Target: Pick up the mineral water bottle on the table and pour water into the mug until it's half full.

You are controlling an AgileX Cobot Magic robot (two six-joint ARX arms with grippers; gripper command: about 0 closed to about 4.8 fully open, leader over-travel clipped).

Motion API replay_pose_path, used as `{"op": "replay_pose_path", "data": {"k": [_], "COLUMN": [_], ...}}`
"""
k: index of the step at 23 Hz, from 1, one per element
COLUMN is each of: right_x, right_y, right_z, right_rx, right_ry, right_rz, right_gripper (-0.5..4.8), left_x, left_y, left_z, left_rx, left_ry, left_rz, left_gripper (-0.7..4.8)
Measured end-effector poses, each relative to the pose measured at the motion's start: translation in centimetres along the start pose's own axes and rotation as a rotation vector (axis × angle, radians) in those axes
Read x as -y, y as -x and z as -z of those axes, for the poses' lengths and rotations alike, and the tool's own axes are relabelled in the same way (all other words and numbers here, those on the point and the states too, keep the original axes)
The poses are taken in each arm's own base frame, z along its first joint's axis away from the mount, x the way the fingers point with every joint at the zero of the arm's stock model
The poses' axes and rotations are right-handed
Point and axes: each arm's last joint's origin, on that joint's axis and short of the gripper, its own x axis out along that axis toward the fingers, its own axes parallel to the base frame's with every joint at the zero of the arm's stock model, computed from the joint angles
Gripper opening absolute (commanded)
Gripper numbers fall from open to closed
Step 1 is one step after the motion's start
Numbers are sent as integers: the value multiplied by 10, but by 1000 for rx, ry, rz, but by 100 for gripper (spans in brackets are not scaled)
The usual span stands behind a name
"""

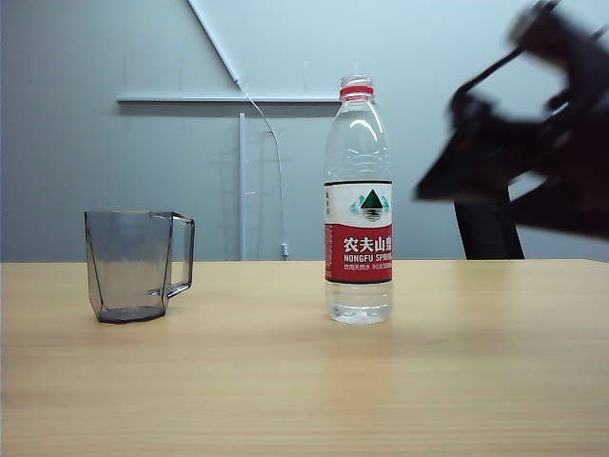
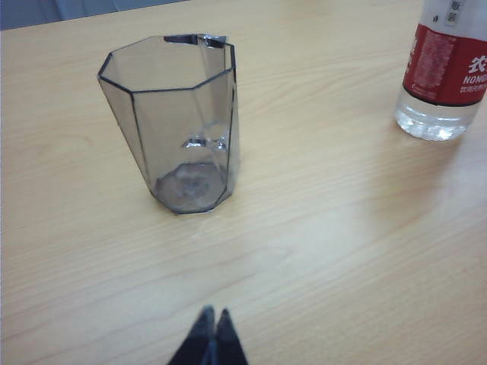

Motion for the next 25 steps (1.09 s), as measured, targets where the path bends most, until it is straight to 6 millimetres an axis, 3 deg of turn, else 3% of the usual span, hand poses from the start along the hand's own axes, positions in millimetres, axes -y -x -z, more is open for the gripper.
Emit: {"op": "replay_pose_path", "data": {"k": [4,7,20,25], "right_x": [-7,-9,-20,-20], "right_y": [-40,-56,-110,-116], "right_z": [3,7,4,7], "right_rx": [54,62,76,71], "right_ry": [20,54,115,116], "right_rz": [-32,-33,-55,-35], "right_gripper": [479,479,479,479], "left_x": [0,0,0,0], "left_y": [0,1,1,1], "left_z": [0,-1,-1,-1], "left_rx": [4,14,11,11], "left_ry": [1,2,2,2], "left_rz": [0,-1,-1,-1], "left_gripper": [-2,-2,-2,-2]}}
